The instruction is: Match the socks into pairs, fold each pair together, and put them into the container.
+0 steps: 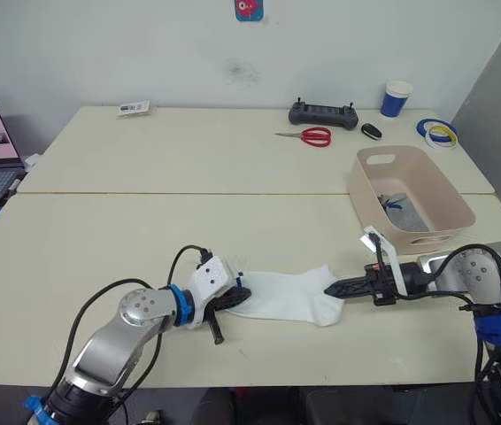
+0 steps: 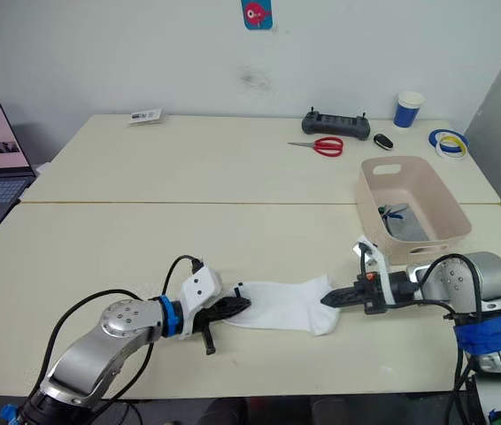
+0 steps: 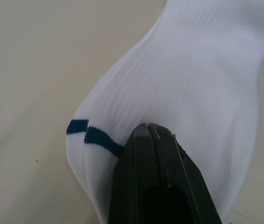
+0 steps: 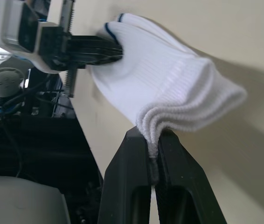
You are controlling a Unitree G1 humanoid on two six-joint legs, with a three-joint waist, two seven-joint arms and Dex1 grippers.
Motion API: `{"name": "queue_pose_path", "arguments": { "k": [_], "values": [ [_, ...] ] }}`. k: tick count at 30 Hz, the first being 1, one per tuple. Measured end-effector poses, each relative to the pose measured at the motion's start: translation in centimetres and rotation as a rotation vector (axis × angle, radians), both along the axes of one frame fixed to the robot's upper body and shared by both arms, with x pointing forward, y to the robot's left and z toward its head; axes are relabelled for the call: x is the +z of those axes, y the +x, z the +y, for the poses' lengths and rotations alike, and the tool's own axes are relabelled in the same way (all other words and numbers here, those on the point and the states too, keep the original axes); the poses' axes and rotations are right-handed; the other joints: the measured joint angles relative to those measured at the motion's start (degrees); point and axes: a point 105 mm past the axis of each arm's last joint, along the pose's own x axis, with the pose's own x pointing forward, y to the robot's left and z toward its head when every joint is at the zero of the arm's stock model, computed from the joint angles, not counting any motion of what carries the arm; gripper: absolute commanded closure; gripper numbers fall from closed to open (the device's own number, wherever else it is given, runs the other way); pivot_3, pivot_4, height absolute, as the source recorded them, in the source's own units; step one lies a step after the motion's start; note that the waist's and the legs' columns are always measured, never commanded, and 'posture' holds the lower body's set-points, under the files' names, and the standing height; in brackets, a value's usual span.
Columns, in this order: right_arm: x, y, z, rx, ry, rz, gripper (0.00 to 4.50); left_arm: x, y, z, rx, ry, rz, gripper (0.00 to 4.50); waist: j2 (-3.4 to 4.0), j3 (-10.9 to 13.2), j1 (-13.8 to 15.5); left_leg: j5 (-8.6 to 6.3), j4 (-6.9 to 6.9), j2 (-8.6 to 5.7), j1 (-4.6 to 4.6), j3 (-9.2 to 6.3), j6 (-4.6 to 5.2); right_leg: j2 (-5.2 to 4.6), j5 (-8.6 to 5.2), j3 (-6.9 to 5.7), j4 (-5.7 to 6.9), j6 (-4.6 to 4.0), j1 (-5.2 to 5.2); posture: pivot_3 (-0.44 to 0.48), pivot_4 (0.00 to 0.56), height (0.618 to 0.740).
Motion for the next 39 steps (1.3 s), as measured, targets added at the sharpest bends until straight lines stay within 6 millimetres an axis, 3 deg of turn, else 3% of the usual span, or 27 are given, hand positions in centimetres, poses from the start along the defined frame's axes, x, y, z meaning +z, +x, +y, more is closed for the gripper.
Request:
{"name": "queue_pose_path", "arguments": {
  "k": [8,11,20,23,28,34,39],
  "values": [
    [3.0,-0.1,4.0,0.112,0.137,-0.075,4.45,0.0,-0.1,-0.1,0.000,0.000,0.000,4.50,0.01,-0.02,-0.05,0.00,0.00,0.01,0.02,-0.02,0.00,0.00,0.01,-0.01,-0.01,0.01,0.03,0.000,0.150,0.740],
    [2.4,-0.1,6.0,0.119,0.144,-0.074,4.45,0.0,0.0,-0.2,0.011,-0.019,0.017,4.50,0.01,-0.02,-0.04,0.00,-0.01,0.01,-0.01,-0.02,0.00,0.00,0.01,-0.01,0.01,0.01,0.00,0.000,0.150,0.740],
    [0.5,0.6,8.2,0.067,0.088,-0.062,4.45,0.1,0.2,-0.1,0.024,-0.028,0.055,4.50,0.02,-0.02,-0.01,0.00,0.00,0.02,0.02,-0.04,0.00,0.00,0.01,-0.03,0.06,0.01,-0.01,0.000,0.150,0.740],
    [0.3,0.7,8.4,0.066,0.073,-0.070,3.74,0.1,0.2,-0.1,0.023,-0.026,0.057,4.50,0.03,-0.02,-0.06,0.00,0.00,0.02,0.03,-0.03,0.00,0.00,0.01,-0.02,0.06,0.01,-0.01,0.000,0.150,0.740],
    [0.3,0.5,9.3,0.081,0.094,-0.064,1.98,0.1,0.2,0.0,0.024,-0.024,0.057,4.50,0.03,-0.03,-0.10,0.00,-0.01,0.03,0.02,-0.04,0.00,0.01,0.01,-0.02,0.07,0.01,-0.02,0.000,0.150,0.740],
    [3.4,1.2,9.0,0.076,0.187,-0.112,0.01,0.1,0.2,0.0,0.023,-0.025,0.059,4.50,0.03,-0.03,-0.08,0.00,-0.01,0.03,0.03,-0.03,0.00,0.01,0.01,-0.02,0.06,0.01,-0.01,0.000,0.150,0.740],
    [3.2,1.4,7.2,0.035,0.173,-0.107,0.01,0.1,0.1,0.3,0.015,-0.015,0.063,4.50,0.04,-0.03,-0.10,0.00,-0.03,0.03,0.01,-0.01,0.00,0.01,0.01,0.00,0.02,0.00,-0.03,0.000,0.150,0.740]
  ]
}}
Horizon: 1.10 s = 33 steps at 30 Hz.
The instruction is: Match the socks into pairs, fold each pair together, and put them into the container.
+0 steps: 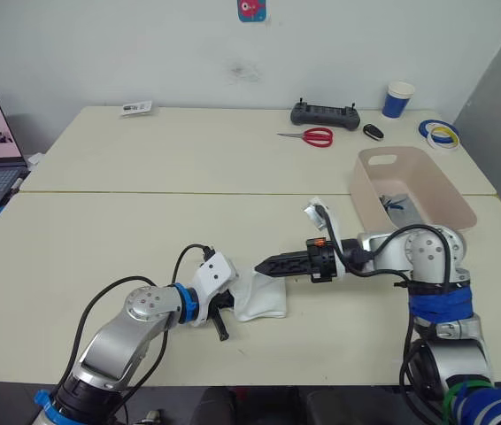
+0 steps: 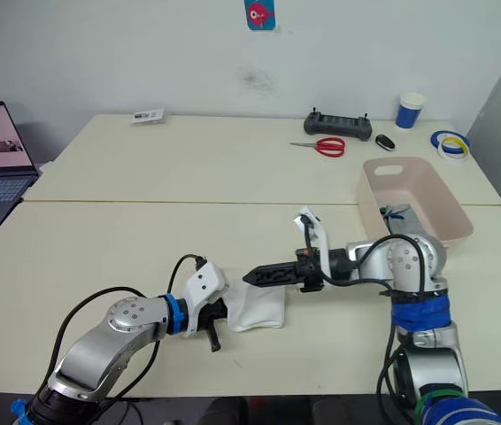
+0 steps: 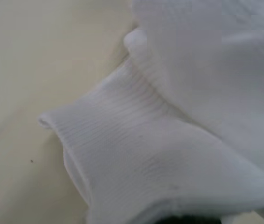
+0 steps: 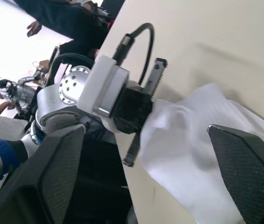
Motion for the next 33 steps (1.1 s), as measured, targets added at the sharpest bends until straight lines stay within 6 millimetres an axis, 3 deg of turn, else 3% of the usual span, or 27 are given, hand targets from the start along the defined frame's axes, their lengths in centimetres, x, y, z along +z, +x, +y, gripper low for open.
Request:
{"name": "queue_pose_path", "arguments": {
  "k": [7,11,14,18,21,22,24,32,33],
  "values": [
    [-0.4,0.1,-0.9,-0.047,-0.022,-0.009,0.01,0.0,0.0,0.1,-0.007,0.004,-0.001,4.50,0.01,-0.01,-0.19,0.00,-0.01,0.01,0.01,0.00,0.00,0.02,0.00,0.01,0.02,0.00,-0.01,0.000,0.150,0.740],
    [-1.7,-0.1,-1.7,-0.063,-0.092,-0.025,0.01,0.1,-0.1,0.1,-0.017,0.002,-0.003,4.50,0.01,-0.01,-0.16,0.00,-0.02,0.01,-0.01,0.03,0.00,0.02,0.00,0.03,-0.06,0.00,-0.01,0.000,0.150,0.740],
    [-2.6,-0.4,-1.6,-0.044,-0.135,-0.074,0.62,0.0,-0.1,0.1,-0.017,0.003,-0.004,4.50,0.01,-0.01,-0.15,-0.01,-0.03,0.02,0.00,0.00,0.01,0.02,-0.01,0.01,-0.06,0.00,-0.01,0.000,0.150,0.740],
    [-4.8,-0.5,-2.1,-0.070,-0.193,-0.043,2.04,0.0,-0.1,0.2,-0.019,0.007,-0.005,4.50,0.01,-0.01,-0.18,-0.01,-0.03,0.01,-0.01,0.03,0.01,0.02,-0.01,0.04,-0.05,0.00,-0.02,0.000,0.150,0.740],
    [-5.4,-0.7,-2.4,-0.075,-0.200,0.004,3.11,0.0,-0.1,0.3,-0.019,0.009,-0.006,4.50,0.01,-0.01,-0.20,-0.01,-0.03,0.02,0.00,0.02,0.01,0.03,-0.01,0.03,-0.04,0.00,-0.02,0.000,0.150,0.740],
    [-5.3,-0.7,-2.3,-0.081,-0.188,0.022,3.11,0.0,-0.1,0.3,-0.019,0.009,-0.006,4.50,0.01,-0.01,-0.20,-0.01,-0.03,0.03,0.00,0.00,0.01,0.03,-0.01,0.02,-0.04,0.00,-0.02,0.000,0.150,0.740],
    [-5.3,-0.8,-2.3,-0.085,-0.171,0.056,2.88,0.0,-0.1,0.3,-0.019,0.009,-0.006,4.50,0.01,-0.01,-0.17,-0.01,-0.03,0.03,0.00,-0.02,0.01,0.04,-0.01,0.02,-0.04,0.00,-0.02,0.000,0.150,0.740],
    [-5.7,-0.6,-2.3,-0.123,-0.126,0.179,0.18,0.0,-0.2,0.3,-0.018,0.009,-0.006,4.50,0.01,-0.01,-0.21,-0.01,-0.04,0.03,0.00,0.01,0.01,0.04,-0.01,0.04,-0.05,0.00,-0.02,0.000,0.150,0.740],
    [-5.8,-0.5,-2.1,-0.132,-0.120,0.194,0.01,0.0,-0.2,0.3,-0.017,0.009,-0.006,4.50,0.01,-0.01,-0.22,-0.01,-0.04,0.03,0.00,0.00,0.01,0.04,-0.01,0.05,-0.04,0.00,-0.02,0.000,0.150,0.740]
  ]
}}
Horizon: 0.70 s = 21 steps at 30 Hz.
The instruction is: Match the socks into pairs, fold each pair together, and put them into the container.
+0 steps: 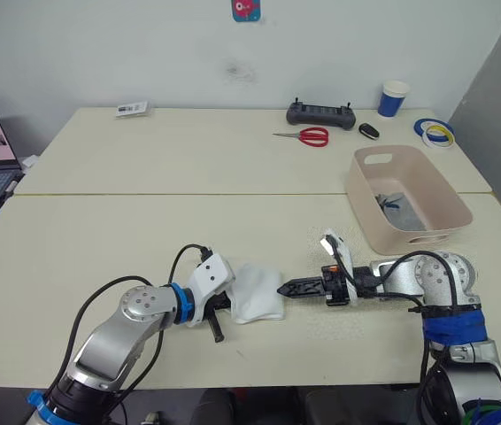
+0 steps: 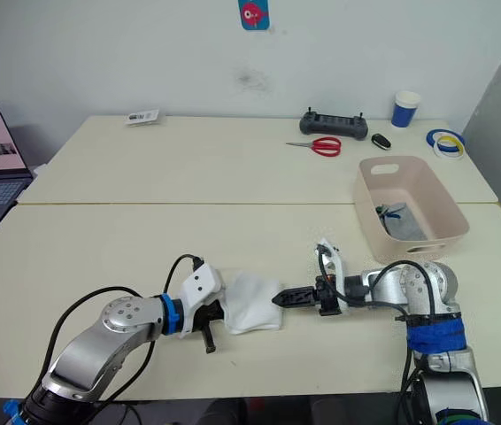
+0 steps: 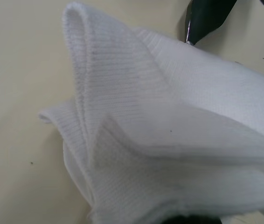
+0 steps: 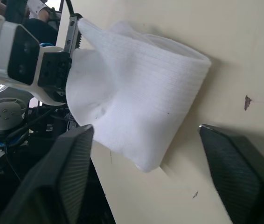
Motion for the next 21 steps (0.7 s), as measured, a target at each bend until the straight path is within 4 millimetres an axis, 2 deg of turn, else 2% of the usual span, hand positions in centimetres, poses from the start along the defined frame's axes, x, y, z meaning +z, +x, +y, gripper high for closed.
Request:
{"name": "queue_pose_path", "arguments": {
  "k": [7,21],
  "values": [
    [-0.3,1.0,0.8,-0.082,0.039,0.064,0.01,-0.1,0.0,0.1,0.004,0.005,0.001,4.50,0.01,-0.08,-0.33,0.00,0.02,0.00,0.08,0.02,0.00,0.01,0.03,0.01,0.05,-0.01,0.04,0.000,0.150,0.740],
    [-0.6,0.8,4.1,-0.091,0.135,0.158,0.01,-0.1,0.0,0.4,0.009,0.013,0.002,4.50,0.06,-0.16,-1.31,0.00,-0.01,0.01,0.06,0.00,0.00,0.02,0.02,0.00,0.03,-0.02,0.04,0.000,0.150,0.740]
  ]
}}
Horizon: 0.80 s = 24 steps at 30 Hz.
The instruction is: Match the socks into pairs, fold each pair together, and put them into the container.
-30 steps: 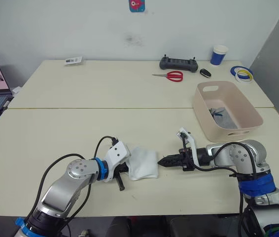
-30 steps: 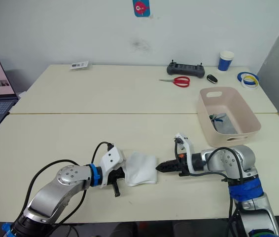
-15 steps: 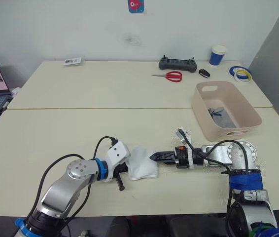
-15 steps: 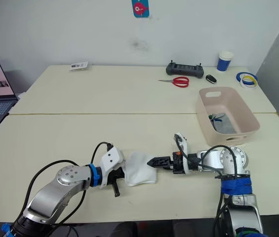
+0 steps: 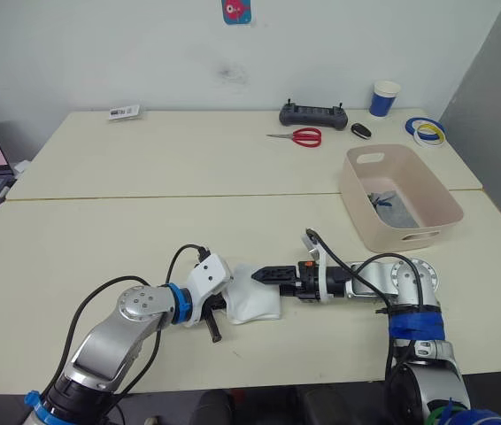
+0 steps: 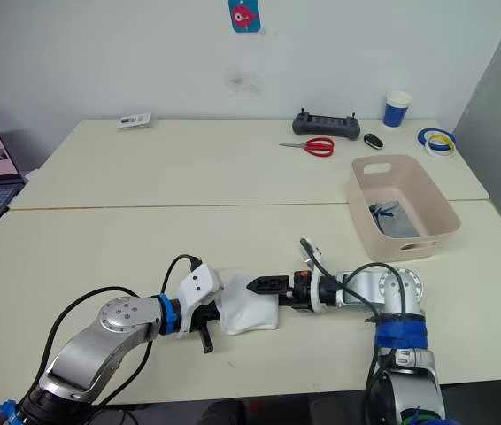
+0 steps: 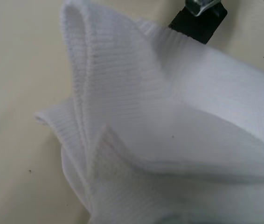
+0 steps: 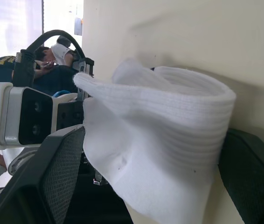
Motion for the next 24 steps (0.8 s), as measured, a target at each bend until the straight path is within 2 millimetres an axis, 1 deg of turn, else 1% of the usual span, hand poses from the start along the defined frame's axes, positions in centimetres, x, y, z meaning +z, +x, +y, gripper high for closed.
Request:
{"name": "queue_pose_path", "arguments": {
  "k": [3,8,10,14,15,18,20,24],
  "values": [
    [-0.2,-0.1,0.3,0.002,0.001,0.006,0.57,0.0,0.0,0.0,0.001,-0.001,0.000,4.50,0.00,0.00,0.00,0.00,-0.02,0.00,-0.01,0.00,0.00,0.00,0.00,0.00,-0.03,0.00,-0.01,0.000,0.150,0.740],
    [-1.0,-0.6,0.8,0.029,-0.038,0.014,2.36,0.1,-0.2,0.1,0.005,-0.010,0.003,4.50,0.01,0.01,-0.01,0.00,-0.12,0.01,-0.05,-0.01,0.00,0.00,-0.03,0.00,-0.04,-0.04,-0.07,0.000,0.150,0.740],
    [-1.0,-0.7,0.9,0.030,-0.040,0.008,3.15,0.1,-0.2,0.1,0.005,-0.013,0.005,4.50,0.01,0.01,0.00,0.00,-0.12,0.01,-0.05,-0.02,0.00,0.00,-0.03,0.00,-0.05,-0.04,-0.07,0.000,0.150,0.740],
    [-0.5,-0.6,1.1,0.032,-0.025,-0.016,4.49,0.1,-0.1,0.1,0.009,-0.020,0.008,4.50,0.00,0.00,-0.01,0.00,-0.12,0.01,-0.04,0.00,0.00,0.00,-0.03,-0.01,-0.09,-0.04,-0.05,0.000,0.150,0.740],
    [-0.5,-0.6,1.0,0.030,-0.024,-0.018,4.49,0.1,-0.1,0.2,0.012,-0.026,0.011,4.50,0.00,0.00,0.00,0.00,-0.12,0.01,-0.05,-0.01,0.00,-0.01,-0.02,-0.01,-0.08,-0.03,-0.05,0.000,0.150,0.740],
    [-0.5,-0.5,1.0,0.028,-0.015,-0.019,4.50,0.3,-0.2,0.7,0.033,-0.069,0.033,3.96,0.00,0.01,-0.01,0.00,-0.11,0.01,-0.05,0.00,0.00,-0.01,-0.02,-0.01,-0.07,-0.03,-0.07,0.000,0.150,0.740],
    [-0.3,-0.4,0.8,0.025,-0.017,-0.029,4.50,0.8,-0.6,1.7,0.062,-0.122,0.072,3.33,0.00,0.04,0.00,0.00,-0.11,0.01,-0.10,-0.01,0.00,-0.01,-0.02,-0.03,-0.08,-0.03,-0.11,0.000,0.150,0.740],
    [0.1,0.1,-0.3,-0.007,-0.036,-0.063,4.50,2.7,-1.5,4.9,0.098,-0.108,0.068,2.10,0.04,0.10,0.03,0.00,-0.19,0.03,-0.18,-0.05,0.00,-0.01,-0.03,-0.03,-0.25,-0.04,-0.14,0.000,0.150,0.740]
  ]
}}
